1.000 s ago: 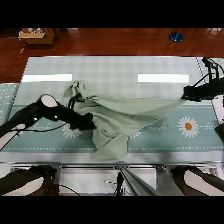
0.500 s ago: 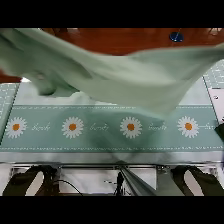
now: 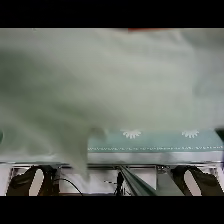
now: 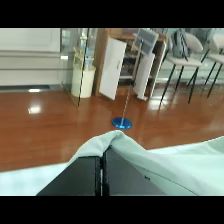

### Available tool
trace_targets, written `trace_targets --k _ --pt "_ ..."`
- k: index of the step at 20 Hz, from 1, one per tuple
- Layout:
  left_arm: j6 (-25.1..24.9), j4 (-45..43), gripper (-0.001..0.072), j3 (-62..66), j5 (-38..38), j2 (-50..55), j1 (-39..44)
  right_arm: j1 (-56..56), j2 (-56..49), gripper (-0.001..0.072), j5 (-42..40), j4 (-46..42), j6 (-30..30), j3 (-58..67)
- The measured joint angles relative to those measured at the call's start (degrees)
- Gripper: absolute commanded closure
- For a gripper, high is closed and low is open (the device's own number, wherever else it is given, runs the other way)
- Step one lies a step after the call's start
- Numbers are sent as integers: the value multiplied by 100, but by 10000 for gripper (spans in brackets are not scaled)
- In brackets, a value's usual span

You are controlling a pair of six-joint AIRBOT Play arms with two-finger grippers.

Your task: Fold the shirts.

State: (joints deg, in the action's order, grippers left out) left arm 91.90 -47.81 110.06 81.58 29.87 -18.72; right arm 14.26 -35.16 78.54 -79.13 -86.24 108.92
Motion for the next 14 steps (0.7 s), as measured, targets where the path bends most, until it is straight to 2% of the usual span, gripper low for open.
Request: trace_targets --k 3,8,11,14 --pt "293 -125 685 603 540 -2 -33 0 15 686 894 -28 -44 498" --pt "623 -208 685 1161 1150 321 -105 -7 -160 687 1775 -109 -177 866" --pt "542 -199 685 684 1853 501 -258 -13 -450 686 2304 -11 -212 420" --pt "114 -234 684 -586 2094 586 -413 -17 -831 686 2494 -7 -111 -876"
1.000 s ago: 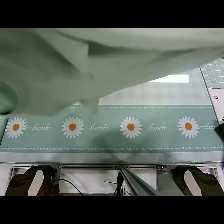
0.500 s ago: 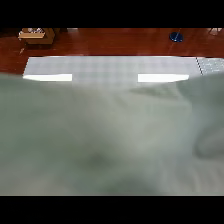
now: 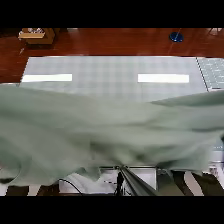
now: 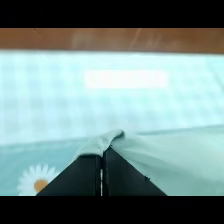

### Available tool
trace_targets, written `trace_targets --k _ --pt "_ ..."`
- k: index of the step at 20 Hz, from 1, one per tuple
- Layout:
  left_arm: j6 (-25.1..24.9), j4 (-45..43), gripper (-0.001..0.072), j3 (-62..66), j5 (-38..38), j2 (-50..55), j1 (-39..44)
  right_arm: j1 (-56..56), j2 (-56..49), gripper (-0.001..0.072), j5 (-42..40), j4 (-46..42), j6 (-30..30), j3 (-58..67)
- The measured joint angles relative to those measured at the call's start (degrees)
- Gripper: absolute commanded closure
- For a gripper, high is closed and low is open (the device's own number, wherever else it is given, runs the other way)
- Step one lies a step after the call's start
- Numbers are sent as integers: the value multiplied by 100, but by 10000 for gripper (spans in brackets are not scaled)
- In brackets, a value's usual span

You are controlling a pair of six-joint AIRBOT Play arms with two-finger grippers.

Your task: Fold the shirts.

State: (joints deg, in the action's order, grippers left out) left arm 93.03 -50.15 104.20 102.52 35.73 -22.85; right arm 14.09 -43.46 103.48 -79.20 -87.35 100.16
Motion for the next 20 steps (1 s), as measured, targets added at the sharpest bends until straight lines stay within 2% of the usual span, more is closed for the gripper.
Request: trace_targets --k 3,6,8,14,17,19,20 --pt "-463 -133 684 -1764 -369 190 -17 0 -651 686 -339 -59 142 -1255" --pt "-872 -186 684 -3185 -1342 767 280 0 -1600 686 -901 -52 199 -1836" --pt "-1141 -205 683 -3641 -2103 1342 640 -2 -2212 686 -1384 81 219 -2002" --pt "-2028 -151 682 -3818 -4551 3182 1847 -98 -3493 686 -3195 780 313 -2153" --pt "-2339 -131 680 -3775 -5567 3748 2223 -186 -3832 685 -4127 914 417 -2170" --pt "-2446 -127 676 -3764 -5991 4052 2404 -247 -4041 680 -4544 957 461 -2175" --pt "-2481 -127 621 -3759 -6092 4197 2472 -264 -4140 593 -4640 962 476 -2175"
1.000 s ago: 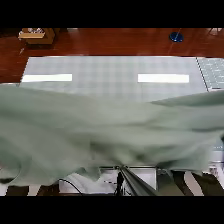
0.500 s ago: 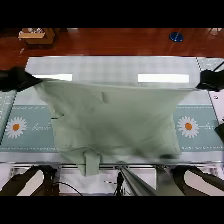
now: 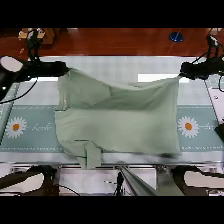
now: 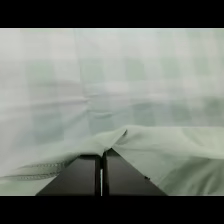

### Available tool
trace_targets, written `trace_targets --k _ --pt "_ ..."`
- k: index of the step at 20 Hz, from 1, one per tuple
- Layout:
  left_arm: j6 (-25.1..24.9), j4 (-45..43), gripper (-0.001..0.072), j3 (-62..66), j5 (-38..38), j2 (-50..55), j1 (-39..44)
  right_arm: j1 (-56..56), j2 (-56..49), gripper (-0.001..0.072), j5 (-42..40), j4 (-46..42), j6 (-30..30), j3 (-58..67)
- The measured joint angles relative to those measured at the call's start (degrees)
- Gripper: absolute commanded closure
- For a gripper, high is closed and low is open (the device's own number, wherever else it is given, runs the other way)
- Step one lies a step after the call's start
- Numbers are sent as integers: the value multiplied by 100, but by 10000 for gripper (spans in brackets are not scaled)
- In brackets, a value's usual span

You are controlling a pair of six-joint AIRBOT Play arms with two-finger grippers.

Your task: Fold the shirts.

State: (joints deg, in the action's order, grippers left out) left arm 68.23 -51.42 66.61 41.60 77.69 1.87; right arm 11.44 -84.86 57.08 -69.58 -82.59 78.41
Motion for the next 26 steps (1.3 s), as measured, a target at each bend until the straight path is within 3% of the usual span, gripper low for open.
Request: trace_targets --k 2,3,5,10,11,13,18,19,20,26 --pt "-44 -4 262 2 -2 216 66 -26 -151 440 -68 2 33 -7" --pt "-59 -9 156 13 63 267 48 -28 -179 421 -44 0 98 4" --pt "-72 -48 155 122 428 286 -136 15 -96 303 260 -59 350 66" --pt "422 -413 154 125 2627 -68 -1248 518 710 282 1432 -883 525 -323" --pt "487 -459 154 -83 2986 -201 -1447 704 933 215 1547 -942 518 -647" --pt "579 -494 154 -693 3528 -511 -1777 1108 1379 169 1624 -824 531 -1436" --pt "664 -730 152 -2232 4103 -997 -2114 1801 2302 169 1593 -55 863 -3248" --pt "686 -885 125 -2444 4133 -1036 -2138 1860 2468 169 1604 26 909 -3504" --pt "693 -1027 28 -2597 4172 -1073 -2151 1897 2625 169 1593 87 938 -3720" --pt "870 -1829 25 -3029 4284 -1213 -2192 1989 3165 169 1613 144 1014 -4317"
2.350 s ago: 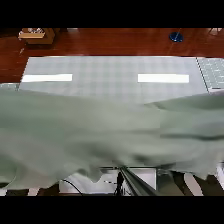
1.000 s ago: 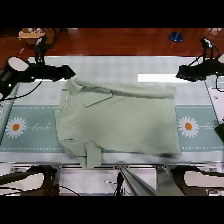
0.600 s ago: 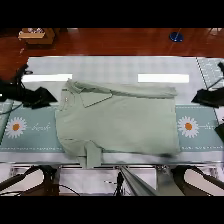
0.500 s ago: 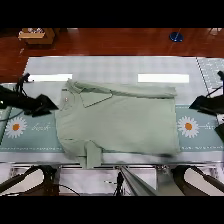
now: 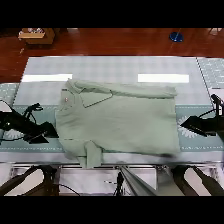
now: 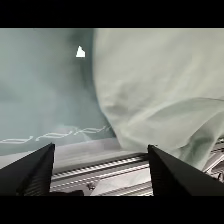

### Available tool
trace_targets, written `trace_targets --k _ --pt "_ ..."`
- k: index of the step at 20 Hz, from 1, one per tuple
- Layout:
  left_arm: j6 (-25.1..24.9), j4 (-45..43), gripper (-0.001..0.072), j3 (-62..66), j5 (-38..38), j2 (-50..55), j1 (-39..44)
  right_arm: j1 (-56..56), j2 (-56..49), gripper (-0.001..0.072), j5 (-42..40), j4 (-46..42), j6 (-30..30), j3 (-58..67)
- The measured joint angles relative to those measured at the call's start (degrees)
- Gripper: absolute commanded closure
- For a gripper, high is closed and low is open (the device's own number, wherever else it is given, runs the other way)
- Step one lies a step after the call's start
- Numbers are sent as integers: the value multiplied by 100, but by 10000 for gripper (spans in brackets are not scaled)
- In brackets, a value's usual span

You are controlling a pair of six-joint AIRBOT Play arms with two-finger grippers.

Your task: Fold the shirts.

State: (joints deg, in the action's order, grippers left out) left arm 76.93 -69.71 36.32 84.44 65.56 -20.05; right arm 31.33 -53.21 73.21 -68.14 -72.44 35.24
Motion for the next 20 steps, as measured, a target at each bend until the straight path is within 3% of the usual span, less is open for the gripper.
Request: trace_targets --k 6,11,12,14,15,16,20 --pt "-39 348 38 -70 -227 107 98 13 92 169 105 4 11 -92" --pt "-13 592 43 -133 -411 422 640 13 101 169 249 4 17 -103" --pt "48 592 94 -142 -538 483 739 13 101 169 280 7 17 -103" --pt "201 627 493 -151 -811 616 918 13 105 169 363 7 17 -103" --pt "245 632 613 -153 -920 673 973 17 116 169 398 7 17 -103" --pt "273 638 679 -155 -988 723 1014 24 127 169 444 7 13 -103" --pt "173 671 679 -155 -999 804 1086 260 151 170 647 -387 -120 -127"
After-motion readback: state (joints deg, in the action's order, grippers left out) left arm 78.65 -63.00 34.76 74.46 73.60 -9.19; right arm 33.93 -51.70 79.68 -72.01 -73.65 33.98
